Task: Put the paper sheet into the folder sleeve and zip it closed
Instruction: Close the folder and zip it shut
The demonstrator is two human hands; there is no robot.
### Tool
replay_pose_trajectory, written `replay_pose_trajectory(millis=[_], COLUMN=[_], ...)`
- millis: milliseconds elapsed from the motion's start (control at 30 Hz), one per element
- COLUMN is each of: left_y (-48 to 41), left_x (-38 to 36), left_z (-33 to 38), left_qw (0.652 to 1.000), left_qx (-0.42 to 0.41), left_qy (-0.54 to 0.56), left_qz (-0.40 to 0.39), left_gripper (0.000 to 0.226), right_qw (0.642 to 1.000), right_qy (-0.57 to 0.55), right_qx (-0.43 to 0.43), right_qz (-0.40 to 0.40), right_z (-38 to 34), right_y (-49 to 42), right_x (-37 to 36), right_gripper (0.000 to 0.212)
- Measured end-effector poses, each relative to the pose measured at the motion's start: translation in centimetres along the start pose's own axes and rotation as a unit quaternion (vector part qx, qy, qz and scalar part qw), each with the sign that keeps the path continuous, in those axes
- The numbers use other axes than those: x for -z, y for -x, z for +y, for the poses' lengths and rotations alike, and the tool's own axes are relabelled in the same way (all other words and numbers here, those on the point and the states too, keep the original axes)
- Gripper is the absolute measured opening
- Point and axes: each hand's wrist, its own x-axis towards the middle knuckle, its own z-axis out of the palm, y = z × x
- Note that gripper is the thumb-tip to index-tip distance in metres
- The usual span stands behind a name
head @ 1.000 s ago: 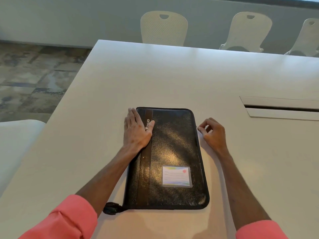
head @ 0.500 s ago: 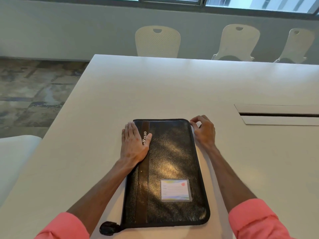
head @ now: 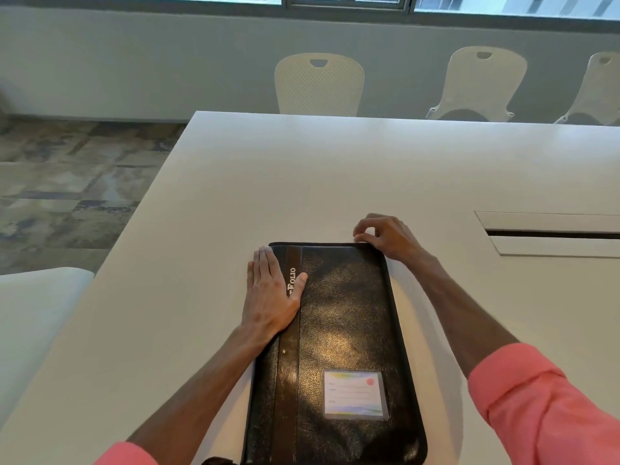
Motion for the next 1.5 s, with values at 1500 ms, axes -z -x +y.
replay_pose_trajectory(millis=[1500], left_y=[0.0], left_x=[0.3], left_z=[0.2], left_qw=[1.0], left_qx=[0.007], left_qy=[0.023], left_qz=[0.015], left_gripper=[0.108], right_qw=[0.993], right_qy=[0.047], right_qx=[0.1], right_qz=[-0.041], right_z=[-12.3], right_y=[-7.9], right_x=[-8.7], right_gripper=[0.033])
